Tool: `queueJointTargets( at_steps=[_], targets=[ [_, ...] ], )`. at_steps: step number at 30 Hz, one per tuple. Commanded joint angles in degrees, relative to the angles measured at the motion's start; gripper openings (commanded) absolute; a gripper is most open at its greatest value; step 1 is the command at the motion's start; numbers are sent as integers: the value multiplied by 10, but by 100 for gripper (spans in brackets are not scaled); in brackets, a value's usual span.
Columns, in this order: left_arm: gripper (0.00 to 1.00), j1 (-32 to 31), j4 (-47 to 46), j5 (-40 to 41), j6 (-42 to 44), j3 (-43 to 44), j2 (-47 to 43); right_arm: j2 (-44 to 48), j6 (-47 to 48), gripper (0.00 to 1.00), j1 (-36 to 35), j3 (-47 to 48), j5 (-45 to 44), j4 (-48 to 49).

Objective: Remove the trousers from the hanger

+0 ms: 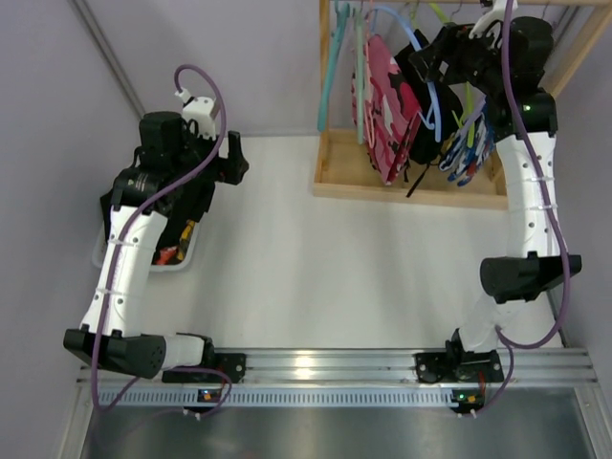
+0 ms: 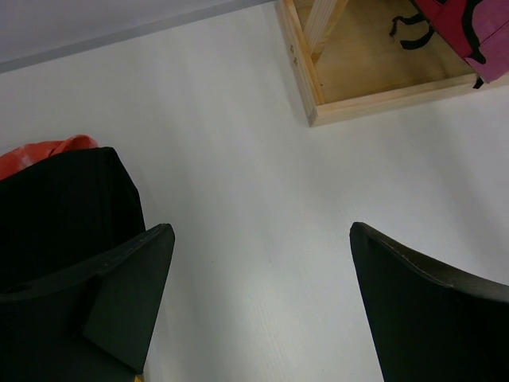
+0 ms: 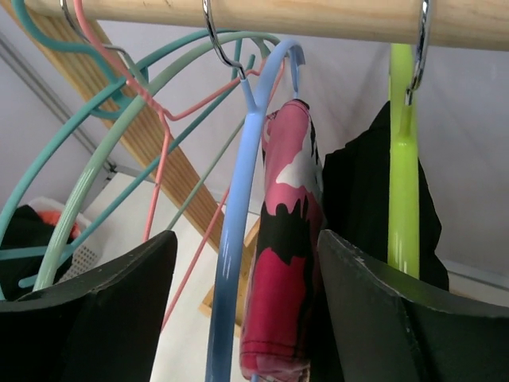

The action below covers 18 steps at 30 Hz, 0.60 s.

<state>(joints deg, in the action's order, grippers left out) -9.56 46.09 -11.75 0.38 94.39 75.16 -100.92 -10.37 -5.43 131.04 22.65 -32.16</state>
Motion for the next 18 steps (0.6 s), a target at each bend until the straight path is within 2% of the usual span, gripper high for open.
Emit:
queueJointTargets(
  at_steps=[1, 7, 12, 18],
  targets=[
    [98, 4, -32, -19, 1, 14, 0, -15, -18, 72, -20, 25, -27, 39],
    [98, 6, -32, -28, -2, 14, 7, -31, -25, 62, -31, 19, -44, 30],
    [98, 6, -33, -31, -2, 11, 14, -42, -19, 58, -43, 20, -46, 32],
    [98, 6, -32, -29, -2, 8, 15, -56, -17, 47, -55, 25, -49, 36]
  ],
)
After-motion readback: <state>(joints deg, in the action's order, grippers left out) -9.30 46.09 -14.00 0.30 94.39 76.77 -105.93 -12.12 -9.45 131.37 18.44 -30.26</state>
